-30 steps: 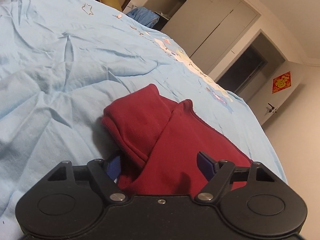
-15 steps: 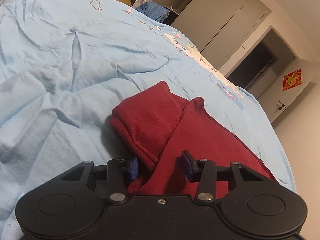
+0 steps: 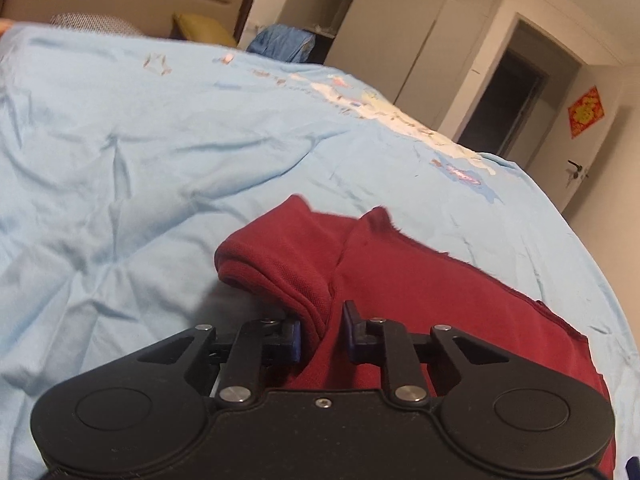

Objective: Fold small clothes

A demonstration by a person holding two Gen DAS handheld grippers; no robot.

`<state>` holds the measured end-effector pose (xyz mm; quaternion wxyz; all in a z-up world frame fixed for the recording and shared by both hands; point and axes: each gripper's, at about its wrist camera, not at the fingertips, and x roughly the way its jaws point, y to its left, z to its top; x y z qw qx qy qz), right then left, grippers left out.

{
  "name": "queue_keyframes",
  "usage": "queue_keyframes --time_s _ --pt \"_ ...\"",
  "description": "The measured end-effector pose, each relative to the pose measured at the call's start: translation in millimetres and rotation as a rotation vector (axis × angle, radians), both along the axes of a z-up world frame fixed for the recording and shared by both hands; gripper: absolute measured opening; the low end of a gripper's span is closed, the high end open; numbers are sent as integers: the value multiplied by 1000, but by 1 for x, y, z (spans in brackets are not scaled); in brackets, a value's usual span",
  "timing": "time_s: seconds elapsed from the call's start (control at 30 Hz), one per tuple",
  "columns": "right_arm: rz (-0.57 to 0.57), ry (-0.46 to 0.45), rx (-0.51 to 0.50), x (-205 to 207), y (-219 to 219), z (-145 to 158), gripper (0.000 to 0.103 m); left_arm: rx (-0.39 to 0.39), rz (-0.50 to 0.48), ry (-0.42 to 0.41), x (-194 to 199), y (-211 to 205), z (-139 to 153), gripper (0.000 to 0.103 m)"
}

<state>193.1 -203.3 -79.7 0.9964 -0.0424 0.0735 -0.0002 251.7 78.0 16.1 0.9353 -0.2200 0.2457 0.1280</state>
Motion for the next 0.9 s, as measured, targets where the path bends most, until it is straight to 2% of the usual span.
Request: queue_keyframes --time_s 0.27,0.47,0.53,0.63,0.8,0.9 --pt "-132 -128 81 -16 -18 3 103 199 -149 -109 8 -56 47 18" --pt "-229 -127 231 -7 -49 1 103 330 -376 -195 6 -123 70 16" --pt "-248 -118 272 -4 -57 -1 103 364 -471 -205 4 -144 67 6" --pt "-263 -106 317 0 -66 -4 103 386 -593 -193 0 -170 54 6" --pt "-266 -68 355 11 -73 -9 103 406 -682 -123 -4 -186 25 11" --pt "-270 -43 377 17 -76 -12 103 384 -699 -112 -7 -184 17 19"
